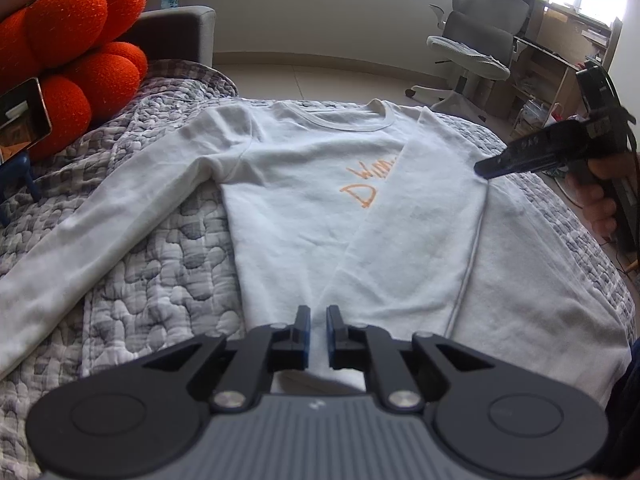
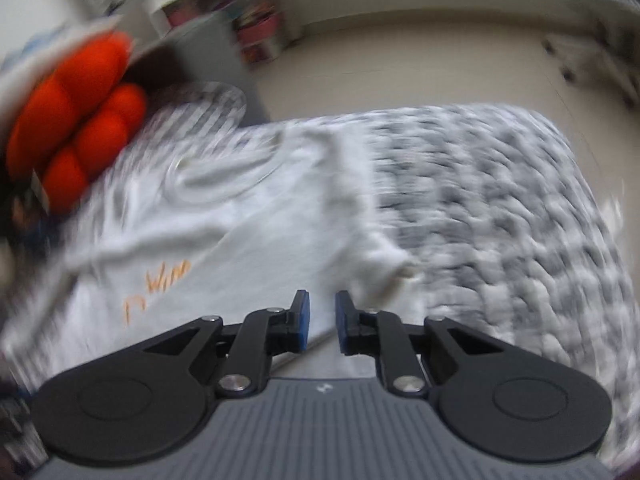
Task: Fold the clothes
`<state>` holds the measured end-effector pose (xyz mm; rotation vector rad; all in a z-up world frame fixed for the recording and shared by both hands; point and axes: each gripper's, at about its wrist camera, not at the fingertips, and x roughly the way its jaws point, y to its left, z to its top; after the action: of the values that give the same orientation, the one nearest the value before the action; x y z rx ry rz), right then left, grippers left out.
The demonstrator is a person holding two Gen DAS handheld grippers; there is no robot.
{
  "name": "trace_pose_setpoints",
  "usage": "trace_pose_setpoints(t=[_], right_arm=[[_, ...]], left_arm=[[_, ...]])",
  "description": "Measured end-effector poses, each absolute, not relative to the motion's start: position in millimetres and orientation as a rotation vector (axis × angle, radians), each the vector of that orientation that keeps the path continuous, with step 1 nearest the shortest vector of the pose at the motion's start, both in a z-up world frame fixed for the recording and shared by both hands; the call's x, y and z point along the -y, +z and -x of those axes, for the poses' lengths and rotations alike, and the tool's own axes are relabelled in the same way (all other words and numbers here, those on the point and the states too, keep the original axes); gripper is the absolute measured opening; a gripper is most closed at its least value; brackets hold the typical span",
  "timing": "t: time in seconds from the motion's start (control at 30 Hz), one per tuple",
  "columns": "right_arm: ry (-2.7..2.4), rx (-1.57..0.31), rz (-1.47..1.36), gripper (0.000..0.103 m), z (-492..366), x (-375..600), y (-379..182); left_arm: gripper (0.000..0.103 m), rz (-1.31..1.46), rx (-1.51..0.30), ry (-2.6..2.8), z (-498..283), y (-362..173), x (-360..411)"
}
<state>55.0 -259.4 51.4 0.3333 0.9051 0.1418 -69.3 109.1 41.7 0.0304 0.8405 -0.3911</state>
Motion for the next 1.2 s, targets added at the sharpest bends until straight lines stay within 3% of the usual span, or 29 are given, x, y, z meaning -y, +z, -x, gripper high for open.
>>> trace_pose_setpoints(t=[0.2,0.43,1.1,1.13,1.2], right_arm=[[0.028,-0.869,-0.422,0.027,-45,292,57],[-0.003,-0.857,-0.060,0.027,-47,259,53],[0.126,-0.775,0.085,0.031,-57,220,49],[0.125,-0.776,0.092,0.029,-58,220,48],[0.117,-0.783,0.077,0.006,-61,223,48]], left_arm=[[0.009,-0.036,-0.838,-0.398,69,42,-107],[0.010,-0.047,-0.840,-0.396,69,41,-105],[0.014,-0.067,-0.844,-0.399,70,41,-99],[0.014,-0.067,-0.844,-0.399,70,41,-99],[0.014,-0.068,-0.844,-0.399,70,41,-99]])
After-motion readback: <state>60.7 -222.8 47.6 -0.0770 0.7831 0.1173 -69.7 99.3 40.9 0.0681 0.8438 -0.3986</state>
